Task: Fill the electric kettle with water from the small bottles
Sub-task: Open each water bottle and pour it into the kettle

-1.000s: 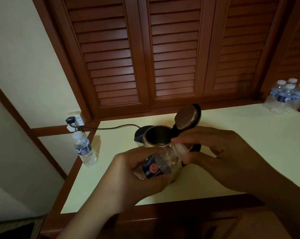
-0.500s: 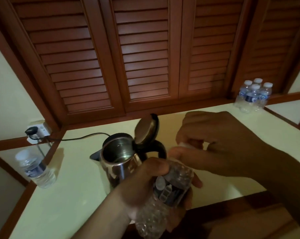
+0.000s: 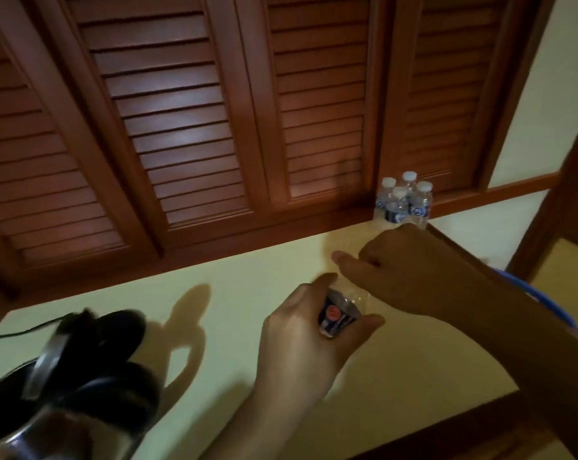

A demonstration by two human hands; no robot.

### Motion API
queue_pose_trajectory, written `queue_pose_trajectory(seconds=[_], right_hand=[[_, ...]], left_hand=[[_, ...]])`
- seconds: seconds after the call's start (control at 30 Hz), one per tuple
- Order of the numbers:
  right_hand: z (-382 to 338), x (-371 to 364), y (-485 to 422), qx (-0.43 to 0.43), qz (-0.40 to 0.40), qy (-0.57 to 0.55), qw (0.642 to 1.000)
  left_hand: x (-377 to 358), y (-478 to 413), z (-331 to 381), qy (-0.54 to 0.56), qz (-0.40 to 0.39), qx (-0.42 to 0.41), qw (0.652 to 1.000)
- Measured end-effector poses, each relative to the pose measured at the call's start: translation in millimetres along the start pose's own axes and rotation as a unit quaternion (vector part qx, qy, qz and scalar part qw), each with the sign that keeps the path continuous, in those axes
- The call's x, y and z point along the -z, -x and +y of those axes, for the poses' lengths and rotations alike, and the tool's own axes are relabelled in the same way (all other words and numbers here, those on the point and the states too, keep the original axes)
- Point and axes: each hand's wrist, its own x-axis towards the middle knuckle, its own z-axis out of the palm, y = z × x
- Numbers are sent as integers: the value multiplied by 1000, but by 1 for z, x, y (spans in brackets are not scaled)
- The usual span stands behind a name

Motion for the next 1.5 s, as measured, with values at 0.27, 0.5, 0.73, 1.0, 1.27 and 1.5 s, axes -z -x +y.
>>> queue_pose_trajectory(seconds=[0.27,0.5,0.73,1.0,1.27,1.5], right_hand=[[109,7,-5,-20,149,2,989],[157,17,0,-40,138,-192,971],[199,-16,10,-107,122,-273,948],[239,-109,38,-209,-20,-114,971],[246,-116,40,-243,-40,-100,964],[246,-117,42,-238,2,-119,964]], left_hand=[[-69,-46,18,192,-232,76,950],[-109,-78,25,211,-283,86,932],[-171,-110,5,212,-216,142,943],[-282,-158,6,191,-76,154,966],[-354,-179,-9,64,-31,118,990],[-337,-169,-14,66,-53,143,986]])
